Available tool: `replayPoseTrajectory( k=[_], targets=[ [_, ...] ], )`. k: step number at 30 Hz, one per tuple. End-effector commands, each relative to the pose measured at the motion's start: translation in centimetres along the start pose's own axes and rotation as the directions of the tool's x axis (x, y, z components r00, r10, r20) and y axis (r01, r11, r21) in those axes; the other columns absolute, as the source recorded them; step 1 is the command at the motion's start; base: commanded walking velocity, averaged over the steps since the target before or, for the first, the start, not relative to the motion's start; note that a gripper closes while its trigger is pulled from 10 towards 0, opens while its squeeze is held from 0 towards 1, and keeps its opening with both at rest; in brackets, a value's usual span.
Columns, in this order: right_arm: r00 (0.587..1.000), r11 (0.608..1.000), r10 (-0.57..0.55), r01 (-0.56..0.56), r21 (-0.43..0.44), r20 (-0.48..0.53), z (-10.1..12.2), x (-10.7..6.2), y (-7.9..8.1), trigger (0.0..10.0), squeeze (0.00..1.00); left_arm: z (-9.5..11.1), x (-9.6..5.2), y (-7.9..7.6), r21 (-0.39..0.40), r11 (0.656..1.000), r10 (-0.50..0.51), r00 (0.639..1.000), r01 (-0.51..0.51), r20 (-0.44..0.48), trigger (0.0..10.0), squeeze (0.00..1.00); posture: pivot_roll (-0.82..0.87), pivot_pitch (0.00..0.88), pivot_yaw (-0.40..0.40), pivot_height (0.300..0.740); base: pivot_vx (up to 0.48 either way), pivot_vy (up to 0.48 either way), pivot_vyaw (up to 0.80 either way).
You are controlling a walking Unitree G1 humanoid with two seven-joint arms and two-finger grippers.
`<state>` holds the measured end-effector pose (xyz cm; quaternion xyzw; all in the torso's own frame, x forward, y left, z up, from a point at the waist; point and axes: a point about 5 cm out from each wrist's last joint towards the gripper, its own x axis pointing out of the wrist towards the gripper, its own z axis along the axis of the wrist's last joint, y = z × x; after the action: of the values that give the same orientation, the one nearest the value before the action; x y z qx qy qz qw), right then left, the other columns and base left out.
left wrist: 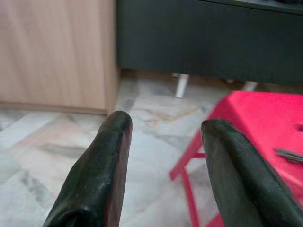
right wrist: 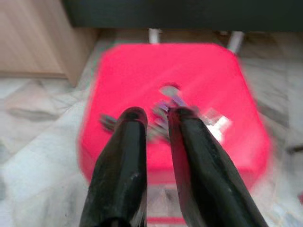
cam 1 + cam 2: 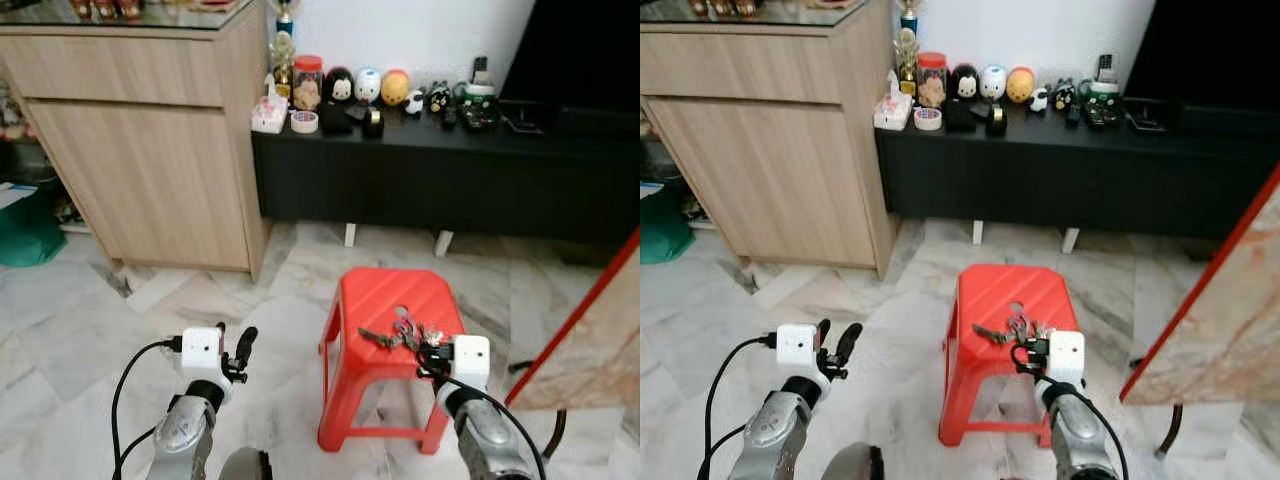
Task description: Hang keys on a hook
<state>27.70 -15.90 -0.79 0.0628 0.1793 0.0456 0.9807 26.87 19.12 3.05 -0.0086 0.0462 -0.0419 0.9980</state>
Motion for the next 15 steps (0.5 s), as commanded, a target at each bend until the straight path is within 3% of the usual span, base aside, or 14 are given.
replayPoseTrajectory(
  k=[1,8,15],
  targets=[
    [1.0,1.0,0.003,-0.003,-0.014,0.0,0.06,-0.02,-0.18,10.0,0.0,-0.06,0.15,-0.29,-0.002,1.0,-0.009,1.0,0.009,-0.011,10.0,0.0,0.06,0.0,-0.061,0.633,0.337,0.0,0.0],
    [1.0,1.0,0.006,-0.006,-0.013,-0.001,0.02,-0.05,-0.26,10.0,0.0,-0.05,0.17,-0.28,-0.001,1.0,-0.008,1.0,0.008,-0.012,10.0,0.0,0.06,0.0,-0.061,0.633,0.337,0.0,0.64],
    [1.0,1.0,0.009,-0.009,-0.006,-0.017,-0.21,-0.11,-0.3,10.0,0.0,-0.16,0.17,-0.39,-0.003,1.0,-0.011,1.0,0.011,-0.017,10.0,0.0,0.06,0.0,-0.061,0.633,0.337,0.0,0.0]
  ],
)
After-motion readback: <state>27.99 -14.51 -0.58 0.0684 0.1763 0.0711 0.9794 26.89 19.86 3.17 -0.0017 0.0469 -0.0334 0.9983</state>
